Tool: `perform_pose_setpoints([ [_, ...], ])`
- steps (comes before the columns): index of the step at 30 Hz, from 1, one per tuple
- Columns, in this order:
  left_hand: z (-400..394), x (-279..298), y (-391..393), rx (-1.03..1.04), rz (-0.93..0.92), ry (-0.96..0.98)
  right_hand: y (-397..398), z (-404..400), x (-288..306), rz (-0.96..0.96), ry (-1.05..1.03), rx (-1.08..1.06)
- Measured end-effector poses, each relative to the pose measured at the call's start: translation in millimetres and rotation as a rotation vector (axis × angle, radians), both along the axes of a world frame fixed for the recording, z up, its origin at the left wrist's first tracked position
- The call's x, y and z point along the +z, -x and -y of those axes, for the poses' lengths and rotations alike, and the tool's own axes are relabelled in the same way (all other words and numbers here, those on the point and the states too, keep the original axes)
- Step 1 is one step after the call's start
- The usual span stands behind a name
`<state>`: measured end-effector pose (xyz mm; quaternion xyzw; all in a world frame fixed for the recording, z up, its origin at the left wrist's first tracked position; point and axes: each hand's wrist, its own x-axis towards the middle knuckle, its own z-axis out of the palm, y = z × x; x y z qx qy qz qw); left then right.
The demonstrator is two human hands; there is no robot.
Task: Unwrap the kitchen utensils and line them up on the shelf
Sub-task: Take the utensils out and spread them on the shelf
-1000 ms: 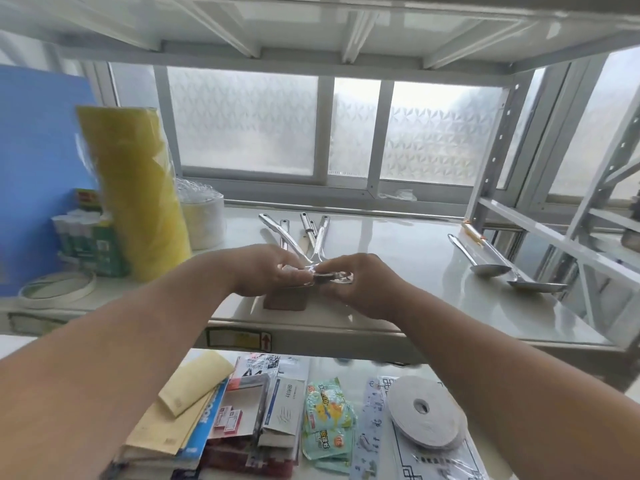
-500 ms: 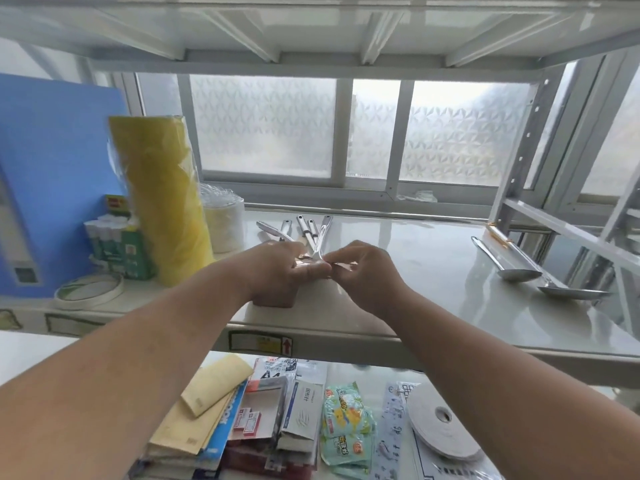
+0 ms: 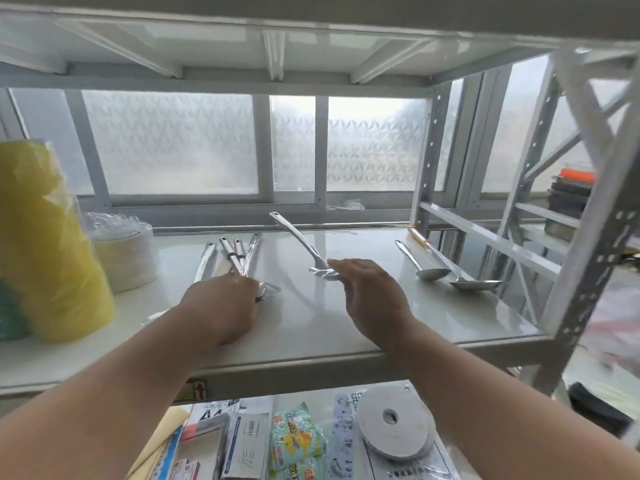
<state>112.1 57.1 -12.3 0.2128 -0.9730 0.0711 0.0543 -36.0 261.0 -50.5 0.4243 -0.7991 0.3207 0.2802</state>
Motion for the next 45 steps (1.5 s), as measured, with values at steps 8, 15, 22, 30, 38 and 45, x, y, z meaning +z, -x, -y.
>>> perform_pose_setpoints([
  [8,-21.1,1.3,23.0,-0.104,-0.075,0.067,23.8,-35.9,-4.2,0.097,-0.265,-0.308],
  [15,-37.4,-5.7,32.3,-0.166,-0.261,0.175,19.1,-36.4,2.4,0.197,-0.324,-0.468],
  [22,-45.5,-4.8,50.6,-0.298,-0.411,0.337,20.6,-33.2,1.0,0.279,-0.331,-0.551],
  [30,-100.0,-15.4,99.4,-0.507,-0.487,0.243,23.4,-34.6,-2.1,0.300,-0.260,-0.561],
  [38,-81.2,-46.2,122.5,-0.481,-0.383,-0.479,20.5,-38.0,2.3,0.322,-0.280,-0.535],
  [45,-84.0,-46.0,114.9,-0.519,-0.344,-0.539,18.9,-37.1,2.8,0.338,-0.283,-0.504],
])
